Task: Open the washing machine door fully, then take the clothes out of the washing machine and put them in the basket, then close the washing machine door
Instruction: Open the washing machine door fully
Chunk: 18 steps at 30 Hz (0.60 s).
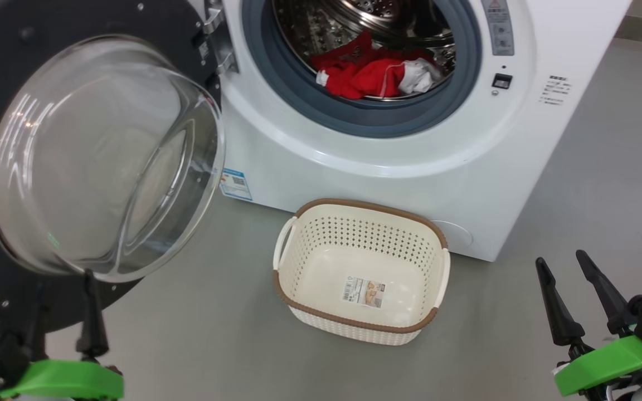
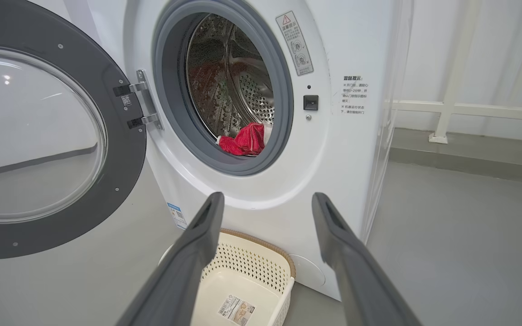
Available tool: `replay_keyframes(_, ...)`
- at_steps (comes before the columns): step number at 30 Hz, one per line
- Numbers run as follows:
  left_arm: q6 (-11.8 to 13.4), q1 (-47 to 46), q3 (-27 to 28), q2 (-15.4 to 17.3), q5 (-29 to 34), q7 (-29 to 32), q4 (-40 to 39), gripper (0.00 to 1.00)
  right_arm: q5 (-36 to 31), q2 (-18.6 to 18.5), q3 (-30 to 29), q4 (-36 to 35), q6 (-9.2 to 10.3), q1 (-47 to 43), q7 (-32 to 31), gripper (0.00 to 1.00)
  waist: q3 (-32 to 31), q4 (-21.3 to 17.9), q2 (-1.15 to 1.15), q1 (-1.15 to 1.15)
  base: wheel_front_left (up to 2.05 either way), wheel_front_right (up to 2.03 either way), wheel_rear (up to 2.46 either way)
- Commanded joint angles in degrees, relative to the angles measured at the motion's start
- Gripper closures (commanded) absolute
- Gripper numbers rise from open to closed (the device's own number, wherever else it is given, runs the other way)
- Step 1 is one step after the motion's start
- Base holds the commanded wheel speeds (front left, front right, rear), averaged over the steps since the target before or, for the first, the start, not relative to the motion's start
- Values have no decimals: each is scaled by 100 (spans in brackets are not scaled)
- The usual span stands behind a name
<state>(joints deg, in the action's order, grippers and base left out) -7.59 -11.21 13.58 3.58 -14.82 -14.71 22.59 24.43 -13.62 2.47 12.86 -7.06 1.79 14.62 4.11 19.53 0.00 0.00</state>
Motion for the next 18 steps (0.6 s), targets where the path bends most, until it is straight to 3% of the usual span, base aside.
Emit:
replay_keyframes(1,10,30,80,144,-45,-29,-219,0,7,-56,64,-154,-43,-37,38,0,-45,-93,0,0,0,0,0)
replay_keyframes(18,10,656,-932,312,-557,-29,-1072,0,1,164,-302,-237,-43,-257,38,0,-61,-849,0,0,0,0,0)
